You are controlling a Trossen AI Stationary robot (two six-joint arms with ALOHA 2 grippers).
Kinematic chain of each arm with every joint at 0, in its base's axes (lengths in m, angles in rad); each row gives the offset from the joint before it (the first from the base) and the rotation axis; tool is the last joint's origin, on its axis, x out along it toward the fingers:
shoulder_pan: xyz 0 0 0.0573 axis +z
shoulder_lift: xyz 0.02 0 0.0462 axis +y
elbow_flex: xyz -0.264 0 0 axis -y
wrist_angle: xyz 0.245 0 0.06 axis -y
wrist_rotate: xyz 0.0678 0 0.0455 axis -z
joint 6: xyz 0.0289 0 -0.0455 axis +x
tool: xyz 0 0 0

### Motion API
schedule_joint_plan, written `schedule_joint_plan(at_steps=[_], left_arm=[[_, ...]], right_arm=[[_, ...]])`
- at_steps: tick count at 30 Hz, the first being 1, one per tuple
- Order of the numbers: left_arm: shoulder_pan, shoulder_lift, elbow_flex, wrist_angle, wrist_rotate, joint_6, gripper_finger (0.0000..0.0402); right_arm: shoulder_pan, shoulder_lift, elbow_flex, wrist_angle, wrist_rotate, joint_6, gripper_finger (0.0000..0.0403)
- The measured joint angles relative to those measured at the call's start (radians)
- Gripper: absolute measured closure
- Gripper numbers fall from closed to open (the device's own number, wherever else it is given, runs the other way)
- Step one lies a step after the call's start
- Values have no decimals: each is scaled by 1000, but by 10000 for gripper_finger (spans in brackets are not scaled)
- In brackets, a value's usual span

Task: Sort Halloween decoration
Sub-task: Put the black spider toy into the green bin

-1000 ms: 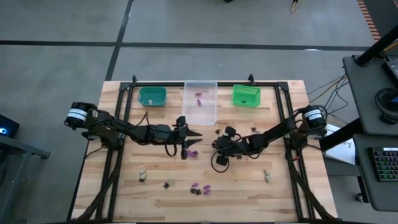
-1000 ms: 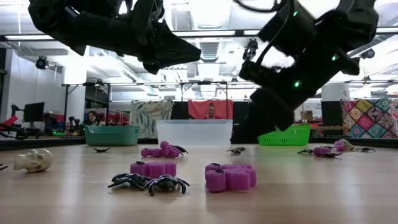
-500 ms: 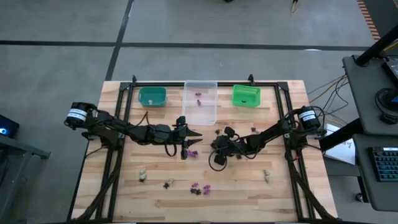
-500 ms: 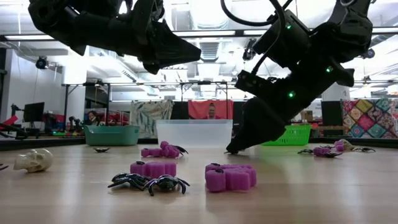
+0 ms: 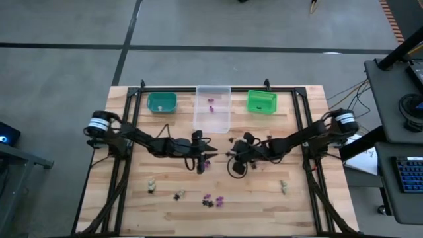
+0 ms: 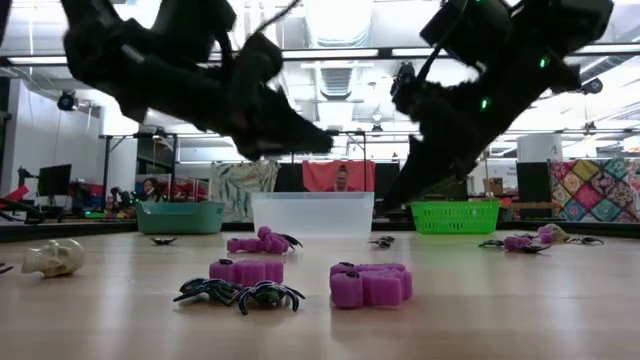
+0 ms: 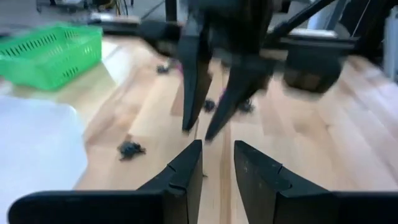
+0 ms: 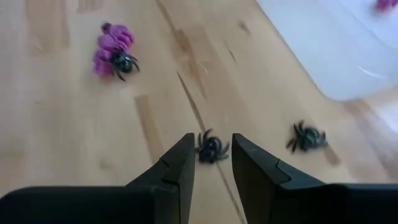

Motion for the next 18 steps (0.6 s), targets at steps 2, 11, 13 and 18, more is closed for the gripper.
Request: schedule_joint_plan(at_steps=[2, 11, 13, 18], left_arm=[[-1, 65, 43, 1, 0, -13, 326], [3, 228, 172, -25, -1, 36, 326], [5, 245, 195, -44, -2, 42, 326], [18, 264, 208, -92, -3, 48, 326]], right_arm=[[-16, -48, 0, -65, -60, 111, 312], [-73, -99, 1, -135, -246, 422, 330], [-73, -87, 1, -136, -246, 433, 322], [-73, -19, 1, -81, -243, 447, 287]])
